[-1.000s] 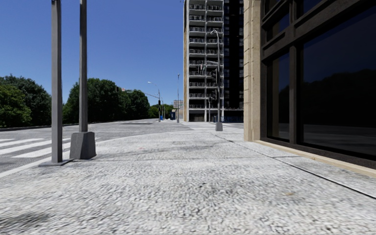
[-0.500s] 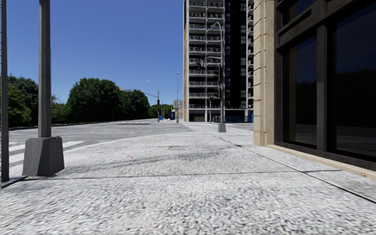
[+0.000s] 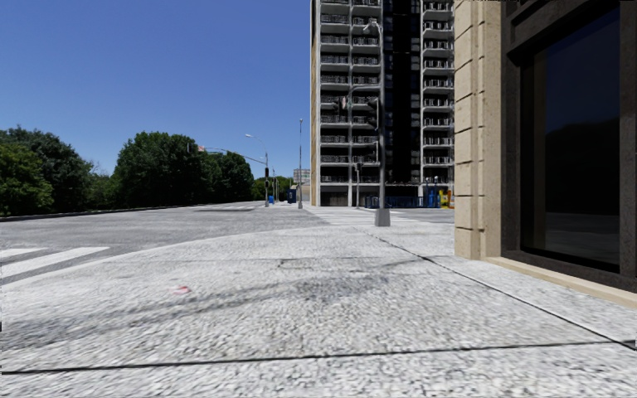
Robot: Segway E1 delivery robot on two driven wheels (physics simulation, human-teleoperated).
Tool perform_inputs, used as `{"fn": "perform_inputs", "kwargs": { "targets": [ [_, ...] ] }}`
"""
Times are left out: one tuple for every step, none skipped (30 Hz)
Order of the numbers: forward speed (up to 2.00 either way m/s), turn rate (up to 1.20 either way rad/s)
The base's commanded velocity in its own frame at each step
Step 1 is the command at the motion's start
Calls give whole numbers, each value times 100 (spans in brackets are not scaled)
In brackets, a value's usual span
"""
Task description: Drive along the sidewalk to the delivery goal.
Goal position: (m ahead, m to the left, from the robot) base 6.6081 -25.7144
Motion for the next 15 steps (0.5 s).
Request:
{"fn": "perform_inputs", "kwargs": {
  "targets": [
    [199, 0],
    [199, 0],
    [199, 0],
    [199, 0],
    [199, 0],
    [199, 0],
    [199, 0],
    [199, 0],
    [199, 0],
    [199, 0],
    [199, 0],
    [199, 0],
    [199, 0],
    [199, 0],
    [199, 0]
  ]
}}
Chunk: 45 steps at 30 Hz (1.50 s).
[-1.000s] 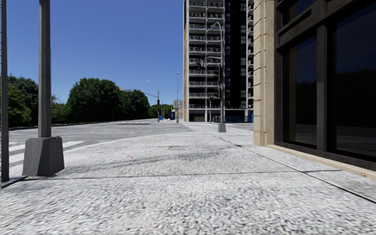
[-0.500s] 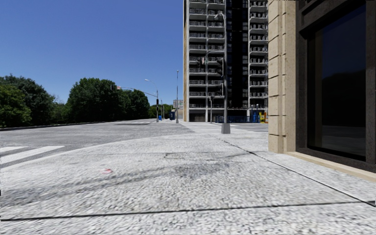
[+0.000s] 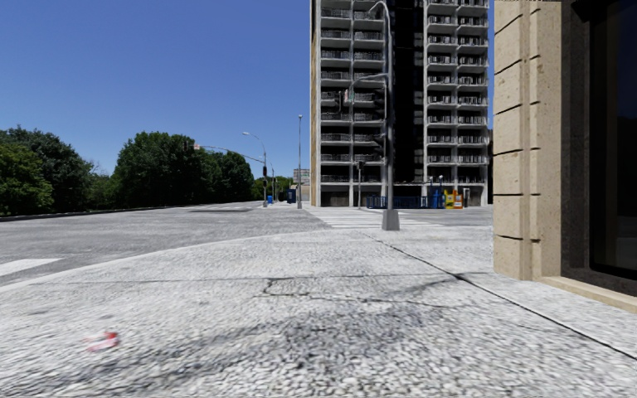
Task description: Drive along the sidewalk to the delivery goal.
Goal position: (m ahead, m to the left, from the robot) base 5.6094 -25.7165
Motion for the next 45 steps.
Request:
{"fn": "perform_inputs", "kwargs": {
  "targets": [
    [199, 0],
    [199, 0],
    [199, 0],
    [199, 0],
    [199, 0],
    [199, 0],
    [199, 0],
    [199, 0],
    [199, 0],
    [199, 0],
    [199, 0],
    [199, 0],
    [199, 0],
    [199, 0],
    [199, 0],
    [199, 0],
    [199, 0],
    [199, 0],
    [199, 0],
    [199, 0],
    [199, 0],
    [199, 0],
    [199, 0],
    [199, 0],
    [199, 0],
    [199, 0],
    [199, 0],
    [199, 0],
    [199, 0],
    [199, 0],
    [199, 0],
    [199, 0],
    [199, 0],
    [199, 0],
    [199, 0],
    [199, 0],
    [199, 0],
    [199, 0],
    [199, 0],
    [199, -21],
    [199, -38],
    [199, -47],
    [199, -47],
    [199, -70],
    [199, -80]
  ]
}}
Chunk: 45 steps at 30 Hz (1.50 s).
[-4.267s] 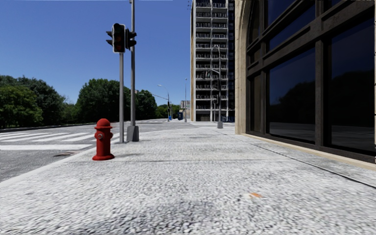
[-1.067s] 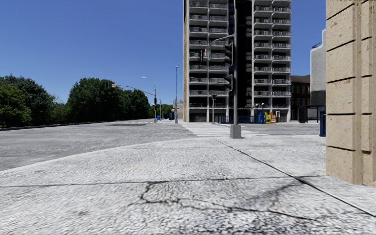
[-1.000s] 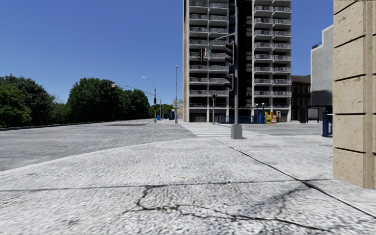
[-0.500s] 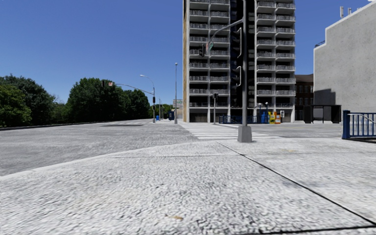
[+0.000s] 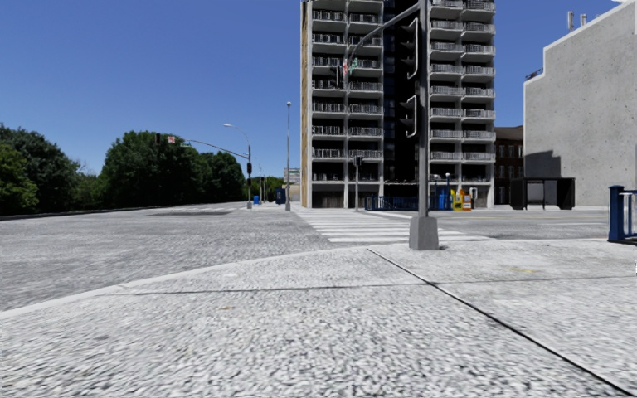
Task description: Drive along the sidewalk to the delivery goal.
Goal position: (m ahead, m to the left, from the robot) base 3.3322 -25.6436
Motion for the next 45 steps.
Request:
{"fn": "perform_inputs", "kwargs": {
  "targets": [
    [199, -83],
    [199, -83],
    [199, -84],
    [199, -84],
    [199, -84],
    [199, -84],
    [199, -84],
    [199, -84],
    [199, -84],
    [199, -84],
    [199, -84],
    [199, -84],
    [199, -84],
    [199, -84],
    [199, -84],
    [199, -84],
    [199, -84],
    [199, -84],
    [199, -84],
    [199, -84],
    [199, -84],
    [199, -84],
    [199, -84],
    [199, -84],
    [199, -84],
    [199, -84],
    [199, -84],
    [199, -84],
    [199, -84],
    [199, -84],
    [199, -84],
    [199, -84],
    [199, -84],
    [199, -84],
    [199, -84],
    [199, -84],
    [199, -84],
    [199, -84],
    [199, -84],
    [199, -84],
    [199, -84],
    [199, -84],
    [199, -84],
    [199, -84],
    [199, -84]
  ]
}}
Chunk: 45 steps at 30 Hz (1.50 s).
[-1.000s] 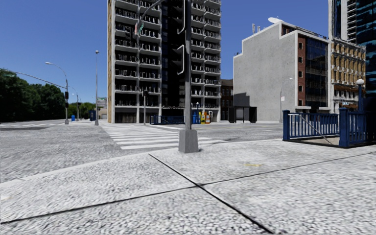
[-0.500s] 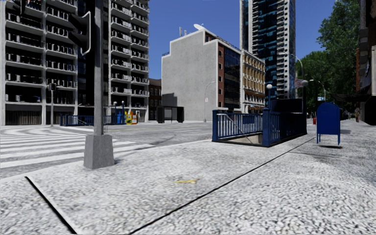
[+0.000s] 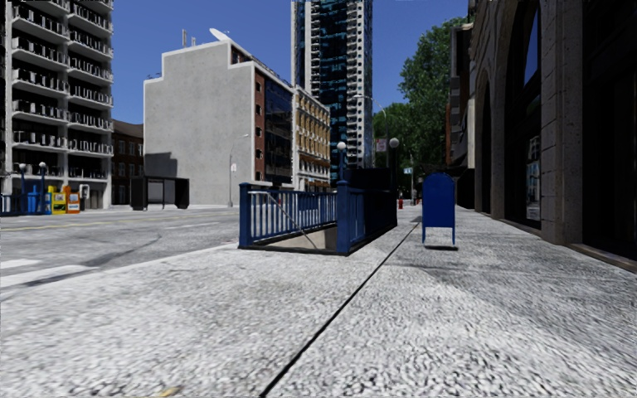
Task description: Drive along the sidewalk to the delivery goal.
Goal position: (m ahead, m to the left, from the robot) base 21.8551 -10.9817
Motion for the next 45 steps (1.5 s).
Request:
{"fn": "perform_inputs", "kwargs": {
  "targets": [
    [199, -84],
    [199, -84],
    [199, -84],
    [199, -84],
    [199, -84],
    [199, -84],
    [199, -84],
    [199, -84],
    [199, -84],
    [199, -84],
    [199, -84],
    [199, -84],
    [199, -84],
    [199, -84],
    [199, -84],
    [199, -84],
    [199, -84],
    [199, -84],
    [199, -84],
    [199, -84],
    [199, -84],
    [199, -34],
    [199, 0],
    [199, 0],
    [199, 0],
    [199, 0],
    [199, 0],
    [199, 0],
    [199, 0],
    [199, 0],
    [199, 0],
    [199, 0],
    [199, 0],
    [199, 0],
    [199, 0],
    [199, 0],
    [199, 0],
    [199, 0],
    [199, 0],
    [199, 0],
    [199, 0],
    [199, 0],
    [199, 0],
    [199, 0],
    [199, 0]
  ]
}}
